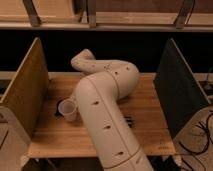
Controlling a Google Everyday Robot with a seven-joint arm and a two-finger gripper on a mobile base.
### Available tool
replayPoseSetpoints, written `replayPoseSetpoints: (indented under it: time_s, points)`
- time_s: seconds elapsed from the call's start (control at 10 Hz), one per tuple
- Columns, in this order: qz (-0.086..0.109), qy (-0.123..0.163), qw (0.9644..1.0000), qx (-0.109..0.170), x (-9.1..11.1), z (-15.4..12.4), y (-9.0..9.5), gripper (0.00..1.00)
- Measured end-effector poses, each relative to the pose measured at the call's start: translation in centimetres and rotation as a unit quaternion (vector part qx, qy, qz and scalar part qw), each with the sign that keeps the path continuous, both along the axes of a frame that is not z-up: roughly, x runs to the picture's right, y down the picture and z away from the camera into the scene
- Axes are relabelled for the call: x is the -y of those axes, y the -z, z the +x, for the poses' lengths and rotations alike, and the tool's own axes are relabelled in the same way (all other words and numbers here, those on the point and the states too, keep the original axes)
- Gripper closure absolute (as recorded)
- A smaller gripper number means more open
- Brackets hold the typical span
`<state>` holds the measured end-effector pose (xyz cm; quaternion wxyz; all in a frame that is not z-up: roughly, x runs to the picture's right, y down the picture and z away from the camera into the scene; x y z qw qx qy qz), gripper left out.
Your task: Drag the ceramic bowl in a circle
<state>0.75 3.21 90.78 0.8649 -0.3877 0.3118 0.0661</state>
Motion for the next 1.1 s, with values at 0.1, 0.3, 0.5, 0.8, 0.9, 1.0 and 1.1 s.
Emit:
replayPoseSetpoints:
  time_s: [0.1,0.3,0.5,0.8,0.9,1.0,1.1]
  points:
    - [0.000,-0.002,0.9999,0.012,-0.1,-1.0,-1.0,1.00]
    - [-0.005,-0.006,0.9989,0.047,-0.8,-4.2,-2.5,1.00]
    - [-0.017,-0.004,0.9961,0.086,-2.0,-7.7,-2.9,1.00]
    - [-0.043,-0.001,0.9892,0.140,-4.4,-12.1,-0.8,1.00]
    - [-0.054,0.007,0.9885,0.141,-5.3,-12.0,0.8,1.00]
    - [-0.063,0.016,0.9892,0.131,-5.8,-11.2,2.3,1.00]
    - [-0.069,0.024,0.9905,0.117,-6.0,-10.2,3.7,1.00]
